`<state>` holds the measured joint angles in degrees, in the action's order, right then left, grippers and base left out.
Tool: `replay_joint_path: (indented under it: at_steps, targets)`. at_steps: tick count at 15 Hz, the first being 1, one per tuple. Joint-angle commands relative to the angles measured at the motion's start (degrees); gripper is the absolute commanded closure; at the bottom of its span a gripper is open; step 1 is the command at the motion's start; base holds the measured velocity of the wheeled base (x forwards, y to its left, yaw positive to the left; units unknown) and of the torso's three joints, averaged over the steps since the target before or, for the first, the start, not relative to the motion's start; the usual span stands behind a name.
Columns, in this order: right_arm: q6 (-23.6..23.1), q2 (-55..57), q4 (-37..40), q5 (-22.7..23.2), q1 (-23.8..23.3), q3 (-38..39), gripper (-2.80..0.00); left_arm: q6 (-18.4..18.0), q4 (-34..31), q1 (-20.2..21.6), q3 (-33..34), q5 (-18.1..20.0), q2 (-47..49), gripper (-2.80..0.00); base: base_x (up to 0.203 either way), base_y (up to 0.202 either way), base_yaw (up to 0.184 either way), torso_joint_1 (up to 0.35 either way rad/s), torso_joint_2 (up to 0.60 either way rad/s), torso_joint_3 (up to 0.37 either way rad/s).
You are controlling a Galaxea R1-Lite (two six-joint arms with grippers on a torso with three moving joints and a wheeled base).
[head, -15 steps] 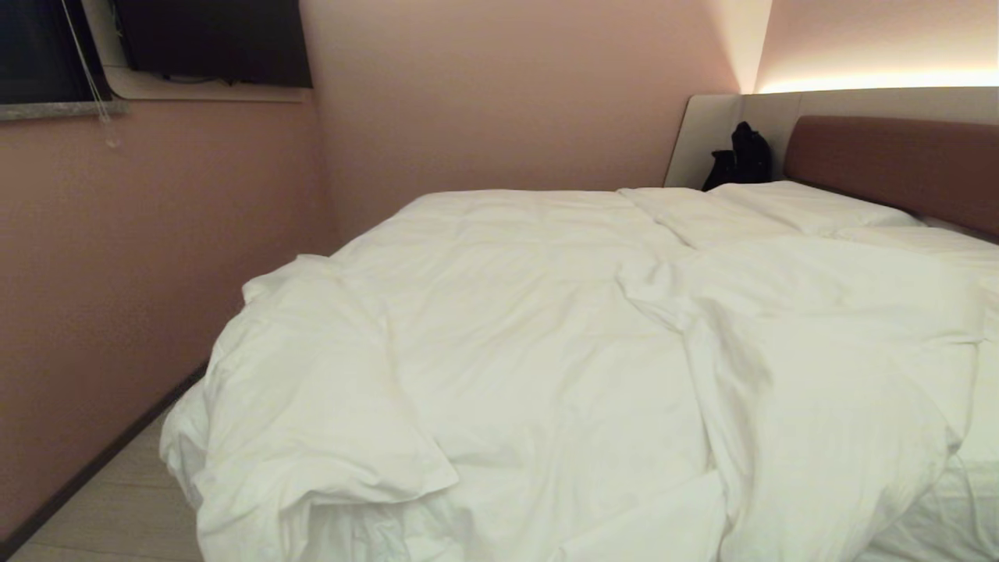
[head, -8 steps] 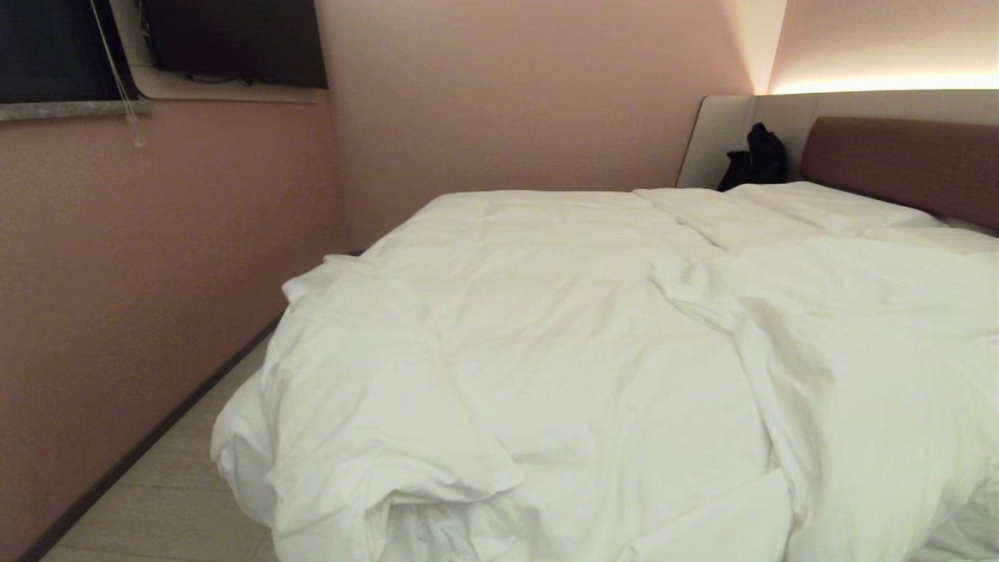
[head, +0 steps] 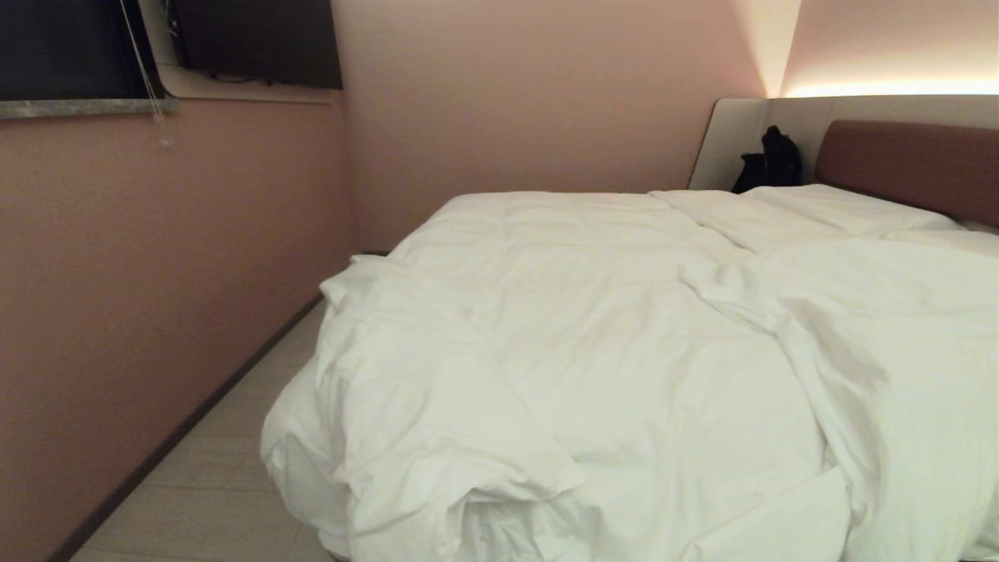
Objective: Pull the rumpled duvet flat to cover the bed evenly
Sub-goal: Flatten the corners of the folded blanket
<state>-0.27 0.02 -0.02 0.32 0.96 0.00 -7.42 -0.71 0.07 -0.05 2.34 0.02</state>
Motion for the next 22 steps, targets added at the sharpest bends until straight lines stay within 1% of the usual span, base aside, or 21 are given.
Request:
replay_joint_path:
  at_steps: [1, 7, 12, 14, 22]
  targets:
    - [0.0, 0.0, 0.0, -0.1, 0.0, 0.0, 0.0, 0.0, 0.0, 0.0, 0.0, -0.1, 0.0, 0.0, 0.0, 0.0, 0.0, 0.0, 0.0, 0.0]
    - [-0.1, 0.0, 0.0, 0.0, 0.0, 0.0, 0.0, -0.1, 0.0, 0.0, 0.0, 0.0, 0.0, 0.0, 0.0, 0.0, 0.0, 0.0, 0.0, 0.0]
    - [-0.1, 0.0, 0.0, 0.0, 0.0, 0.0, 0.0, 0.0, 0.0, 0.0, 0.0, -0.1, 0.0, 0.0, 0.18, 0.0, 0.0, 0.004, 0.0, 0.002]
    - [0.0, 0.0, 0.0, 0.0, 0.0, 0.0, 0.0, 0.0, 0.0, 0.0, 0.0, 0.0, 0.0, 0.0, 0.106, 0.0, -0.002, 0.008, 0.0, -0.001]
    - [0.0, 0.0, 0.0, 0.0, 0.0, 0.0, 0.0, 0.0, 0.0, 0.0, 0.0, -0.1, 0.0, 0.0, 0.0, 0.0, 0.0, 0.0, 0.0, 0.0]
